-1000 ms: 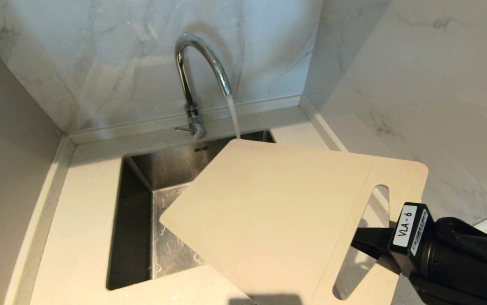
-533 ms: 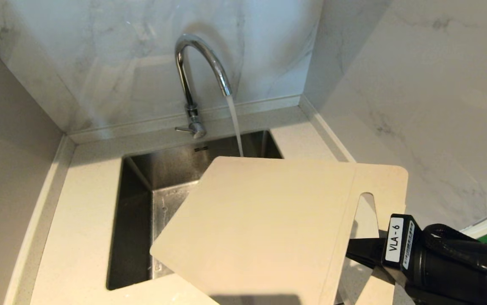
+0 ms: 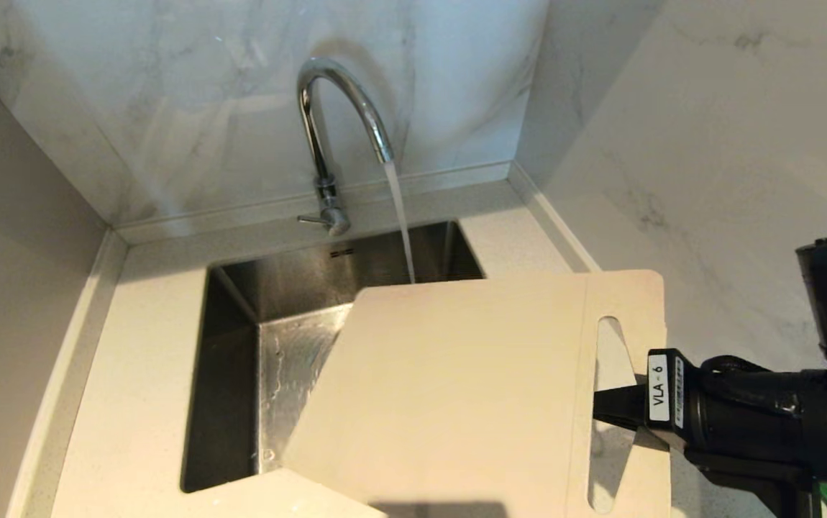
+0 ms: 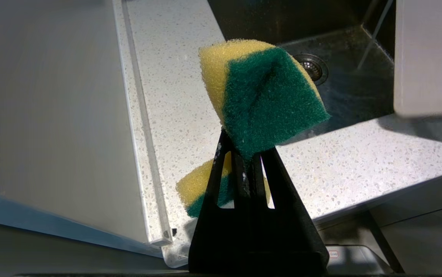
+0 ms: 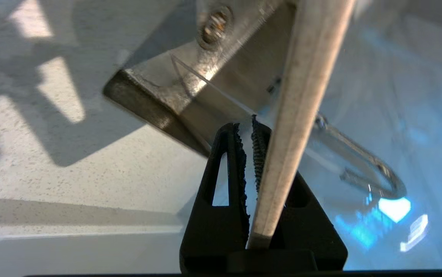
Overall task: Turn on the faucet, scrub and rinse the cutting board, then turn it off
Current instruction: Pick up the cutting board
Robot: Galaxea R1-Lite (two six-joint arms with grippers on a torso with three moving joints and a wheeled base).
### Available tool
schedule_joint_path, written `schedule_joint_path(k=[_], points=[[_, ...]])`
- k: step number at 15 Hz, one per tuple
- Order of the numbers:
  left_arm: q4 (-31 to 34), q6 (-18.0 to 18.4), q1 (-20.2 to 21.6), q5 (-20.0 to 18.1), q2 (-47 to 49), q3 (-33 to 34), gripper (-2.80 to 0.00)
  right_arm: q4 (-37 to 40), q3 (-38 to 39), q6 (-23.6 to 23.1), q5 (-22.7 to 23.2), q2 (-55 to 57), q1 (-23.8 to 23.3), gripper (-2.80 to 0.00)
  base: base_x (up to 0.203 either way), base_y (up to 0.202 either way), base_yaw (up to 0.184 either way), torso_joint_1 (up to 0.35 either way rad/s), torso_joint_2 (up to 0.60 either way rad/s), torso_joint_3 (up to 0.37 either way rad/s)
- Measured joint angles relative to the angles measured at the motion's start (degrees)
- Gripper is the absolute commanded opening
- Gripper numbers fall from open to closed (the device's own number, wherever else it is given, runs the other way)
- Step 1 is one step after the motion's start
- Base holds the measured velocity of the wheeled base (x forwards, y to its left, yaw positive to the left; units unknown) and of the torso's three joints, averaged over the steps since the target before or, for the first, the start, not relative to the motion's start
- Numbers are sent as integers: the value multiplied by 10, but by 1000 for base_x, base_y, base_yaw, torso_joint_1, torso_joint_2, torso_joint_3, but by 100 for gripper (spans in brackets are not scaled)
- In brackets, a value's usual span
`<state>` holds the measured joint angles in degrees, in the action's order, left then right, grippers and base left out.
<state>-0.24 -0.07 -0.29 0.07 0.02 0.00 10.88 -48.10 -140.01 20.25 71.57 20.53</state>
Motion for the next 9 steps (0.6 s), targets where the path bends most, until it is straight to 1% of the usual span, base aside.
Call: schedule_joint_path(k=[2,5,7,9], points=[[0,0,1,0,0,0,-280,31,-26,-35,1,19,-2,-280,0,0,0,0,0,0],[0,0,0,0,0,0,-280,35,-60,-58,1,46,-4,-280,0,0,0,0,0,0],[0,0,0,0,0,0,-280,44,-96,-81,1,66,-7,-280,0,0,0,0,0,0],[0,0,0,0,0,0,-280,69,-140,-100,-2,90,-10,-280,0,0,0,0,0,0]])
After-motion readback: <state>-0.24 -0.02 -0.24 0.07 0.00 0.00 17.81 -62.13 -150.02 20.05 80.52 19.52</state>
